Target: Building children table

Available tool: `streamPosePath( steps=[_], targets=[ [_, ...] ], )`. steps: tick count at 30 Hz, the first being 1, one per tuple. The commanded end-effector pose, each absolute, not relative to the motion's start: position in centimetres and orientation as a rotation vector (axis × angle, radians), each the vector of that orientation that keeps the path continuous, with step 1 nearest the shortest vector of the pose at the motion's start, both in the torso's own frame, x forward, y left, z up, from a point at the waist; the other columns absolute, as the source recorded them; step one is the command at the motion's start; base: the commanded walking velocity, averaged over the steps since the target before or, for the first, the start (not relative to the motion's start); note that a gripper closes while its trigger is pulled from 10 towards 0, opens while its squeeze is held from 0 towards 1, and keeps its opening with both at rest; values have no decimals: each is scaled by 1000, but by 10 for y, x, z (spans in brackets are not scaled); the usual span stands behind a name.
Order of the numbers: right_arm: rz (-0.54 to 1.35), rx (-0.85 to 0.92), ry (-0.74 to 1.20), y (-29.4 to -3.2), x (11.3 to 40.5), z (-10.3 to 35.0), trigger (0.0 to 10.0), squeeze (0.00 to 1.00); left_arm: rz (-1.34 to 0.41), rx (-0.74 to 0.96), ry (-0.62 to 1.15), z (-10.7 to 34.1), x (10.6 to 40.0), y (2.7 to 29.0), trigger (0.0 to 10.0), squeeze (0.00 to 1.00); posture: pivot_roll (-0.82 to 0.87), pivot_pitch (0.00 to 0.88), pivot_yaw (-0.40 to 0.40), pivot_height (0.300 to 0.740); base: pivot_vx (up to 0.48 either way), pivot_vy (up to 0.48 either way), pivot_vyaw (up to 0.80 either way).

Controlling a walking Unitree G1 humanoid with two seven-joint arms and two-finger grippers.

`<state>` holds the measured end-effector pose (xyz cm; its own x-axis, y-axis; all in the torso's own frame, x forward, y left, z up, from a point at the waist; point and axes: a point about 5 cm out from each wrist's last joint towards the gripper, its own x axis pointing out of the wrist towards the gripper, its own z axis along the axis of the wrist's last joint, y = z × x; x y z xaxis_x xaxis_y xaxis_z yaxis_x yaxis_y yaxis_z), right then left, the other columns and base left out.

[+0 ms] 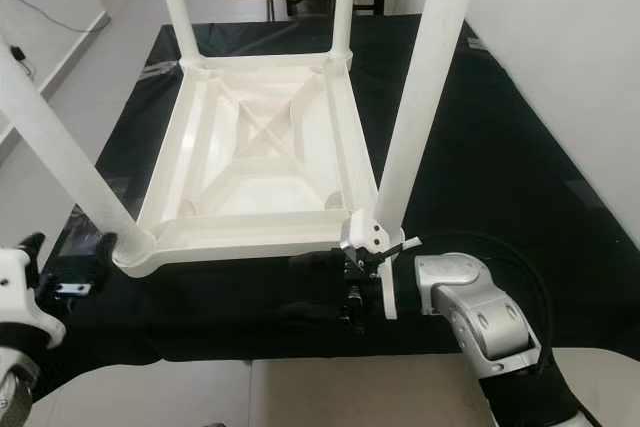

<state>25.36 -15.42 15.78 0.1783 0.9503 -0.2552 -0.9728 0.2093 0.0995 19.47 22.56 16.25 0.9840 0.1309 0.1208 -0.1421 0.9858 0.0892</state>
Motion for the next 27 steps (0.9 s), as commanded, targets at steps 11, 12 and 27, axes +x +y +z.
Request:
streamPosePath(
  steps=[11, 12, 27],
  targets=[
    [1401, -95, 253, -144, 250, 165, 10000, 0, 107, 45, -65, 157, 200, 230, 10000, 0, 51, 115, -24, 740, 0, 0, 0],
    [1401, -95, 253, -144, 250, 165, 10000, 0, 107, 45, -65, 157, 200, 230, 10000, 0, 51, 115, -24, 740, 0, 0, 0],
    [1439, -109, 211, -136, 245, 179, 10000, 0, 126, -9, 1, 155, 203, 236, 10000, 0, 53, 144, -23, 740, 0, 0, 0]
  ],
)
